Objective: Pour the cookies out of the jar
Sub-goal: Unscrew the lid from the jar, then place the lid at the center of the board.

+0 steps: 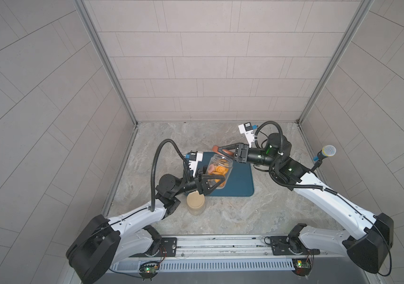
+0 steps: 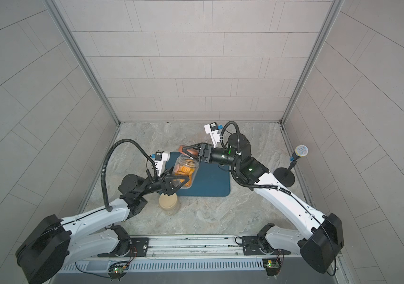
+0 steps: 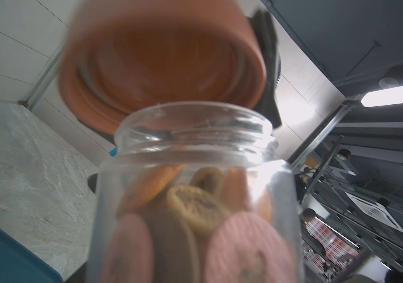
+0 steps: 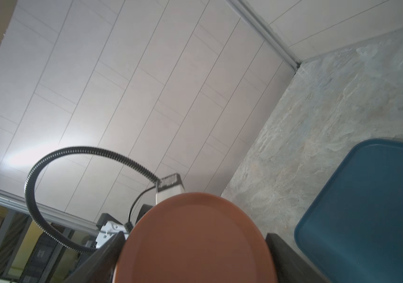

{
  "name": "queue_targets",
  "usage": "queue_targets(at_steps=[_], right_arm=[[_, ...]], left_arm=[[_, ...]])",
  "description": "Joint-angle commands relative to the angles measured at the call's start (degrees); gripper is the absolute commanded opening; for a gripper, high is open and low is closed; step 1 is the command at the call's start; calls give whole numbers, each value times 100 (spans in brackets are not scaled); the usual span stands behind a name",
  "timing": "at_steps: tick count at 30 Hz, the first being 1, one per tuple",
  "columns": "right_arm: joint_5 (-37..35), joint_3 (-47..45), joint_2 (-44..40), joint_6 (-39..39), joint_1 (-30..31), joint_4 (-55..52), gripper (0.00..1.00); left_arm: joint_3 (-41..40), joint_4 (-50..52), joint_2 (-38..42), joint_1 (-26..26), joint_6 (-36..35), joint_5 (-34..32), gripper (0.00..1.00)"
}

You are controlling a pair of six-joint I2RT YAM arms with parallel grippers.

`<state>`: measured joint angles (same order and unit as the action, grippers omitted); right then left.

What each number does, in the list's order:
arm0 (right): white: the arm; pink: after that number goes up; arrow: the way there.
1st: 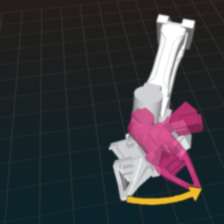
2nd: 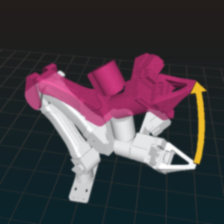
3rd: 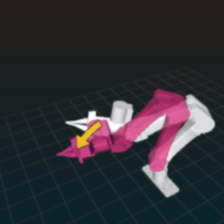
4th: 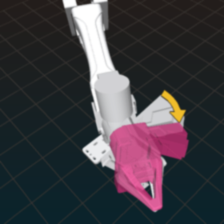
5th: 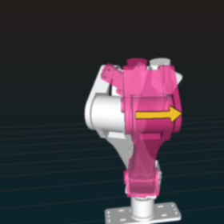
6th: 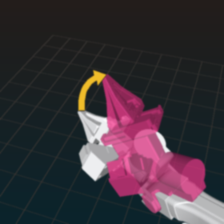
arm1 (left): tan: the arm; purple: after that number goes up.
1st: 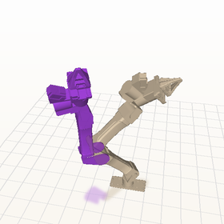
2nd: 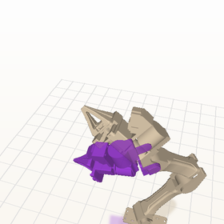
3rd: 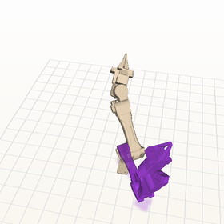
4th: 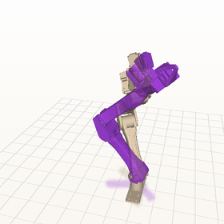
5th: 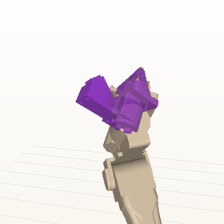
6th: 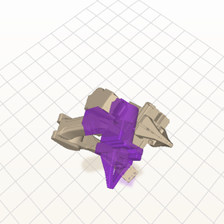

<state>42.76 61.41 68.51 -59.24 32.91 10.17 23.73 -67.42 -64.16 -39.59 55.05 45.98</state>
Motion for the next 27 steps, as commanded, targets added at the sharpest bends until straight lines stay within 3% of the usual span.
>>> queue_targets(at_steps=[1,3,6,9,11,13,16,21,27], right_arm=[[-213,9,76,-447,-115,680,0],[-341,20,54,-437,-182,590,0],[-891,50,-133,42,-429,-549,0],[-2354,269,-309,1003,-672,-2807,0],[-3555,360,-248,1262,-876,-4260,0],[-4229,108,-176,1346,-1219,-5099,0],[-4438,-763,-419,1267,-1728,-5178,0],[-5218,-1598,-791,1381,-1844,-5186,0],[-5314,-1756,11,1771,-1955,-4609,0]], left_arm=[[249,-738,62,-64,-142,289,0],[247,-726,33,-64,-178,293,0],[264,-349,145,-64,-409,197,0],[229,743,552,-58,-1119,-302,0],[261,1900,973,-65,-1839,-887,0],[284,2652,1335,-65,-2308,-1215,0],[154,2699,1680,-65,-2385,-1427,0],[-27,2816,1930,-63,-2424,-1685,0],[-43,2655,1877,-60,-2331,-1658,0]])
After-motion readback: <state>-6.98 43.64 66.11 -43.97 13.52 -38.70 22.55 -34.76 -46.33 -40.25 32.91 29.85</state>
